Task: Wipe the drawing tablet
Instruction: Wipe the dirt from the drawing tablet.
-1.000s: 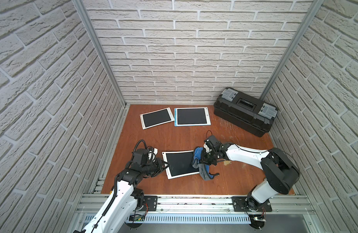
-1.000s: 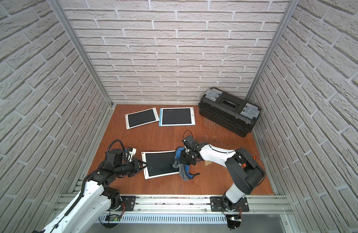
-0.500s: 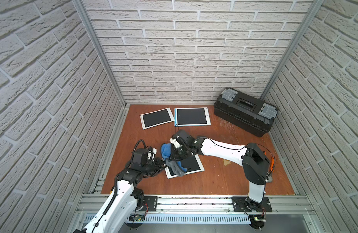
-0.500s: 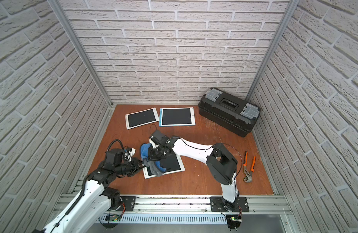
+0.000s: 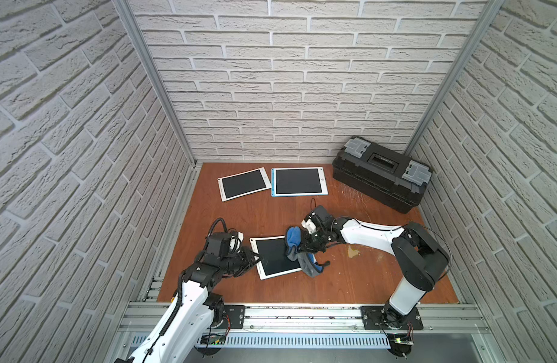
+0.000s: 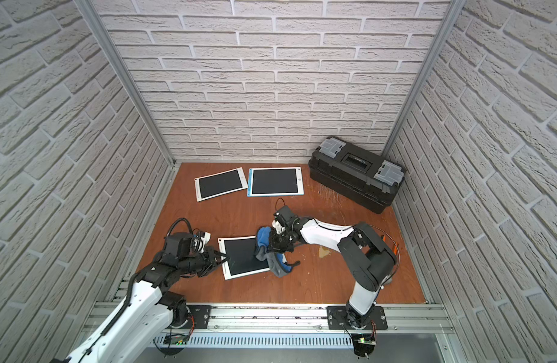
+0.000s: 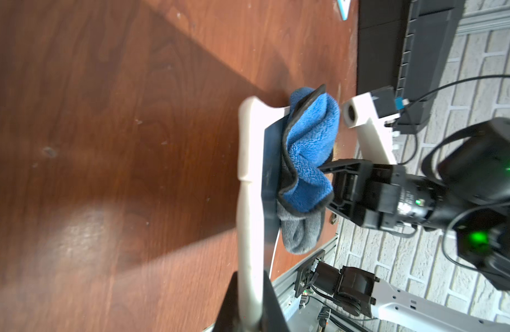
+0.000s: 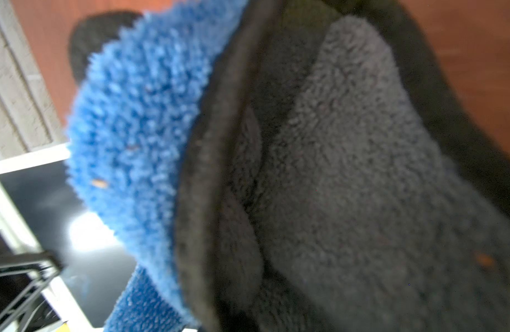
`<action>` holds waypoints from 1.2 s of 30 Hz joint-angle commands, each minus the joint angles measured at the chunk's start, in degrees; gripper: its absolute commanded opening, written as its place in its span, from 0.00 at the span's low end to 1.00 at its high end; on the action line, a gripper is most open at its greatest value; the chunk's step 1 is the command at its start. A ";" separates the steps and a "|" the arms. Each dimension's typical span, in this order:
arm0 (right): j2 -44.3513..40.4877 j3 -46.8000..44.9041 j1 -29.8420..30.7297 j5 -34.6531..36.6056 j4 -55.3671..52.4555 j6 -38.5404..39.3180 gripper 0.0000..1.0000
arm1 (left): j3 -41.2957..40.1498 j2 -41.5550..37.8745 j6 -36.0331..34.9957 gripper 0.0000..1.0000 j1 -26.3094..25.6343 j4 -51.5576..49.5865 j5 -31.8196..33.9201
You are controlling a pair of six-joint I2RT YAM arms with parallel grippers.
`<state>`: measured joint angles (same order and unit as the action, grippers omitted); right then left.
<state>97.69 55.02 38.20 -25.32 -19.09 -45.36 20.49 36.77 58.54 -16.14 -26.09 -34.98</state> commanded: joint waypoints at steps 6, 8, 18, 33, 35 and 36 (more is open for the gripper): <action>1.27 9.20 16.52 2.00 -12.98 6.33 0.02 | 1.81 0.22 -1.24 0.00 -0.04 1.94 0.79; 1.95 13.76 20.51 -0.48 -12.12 5.66 0.02 | 1.99 0.10 -1.25 0.00 -0.03 1.70 0.88; 8.06 11.56 11.28 -4.79 -8.50 6.64 0.02 | 2.27 -2.54 -0.67 0.00 -0.07 -0.43 1.14; 13.80 11.18 -8.92 -3.54 -11.02 11.87 0.02 | 2.71 -4.35 -0.11 0.00 -0.29 -1.73 0.90; 14.56 14.99 -7.13 -0.72 -12.54 11.60 0.02 | 2.71 -4.35 -0.13 0.00 -0.31 -1.69 0.79; 15.09 17.13 -5.59 0.45 -13.14 11.04 0.02 | 2.71 -4.34 -0.12 0.00 -0.32 -1.69 0.72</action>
<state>110.28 68.55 29.74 -36.32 -30.48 -35.09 21.39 32.95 59.40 -16.16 -28.73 -33.45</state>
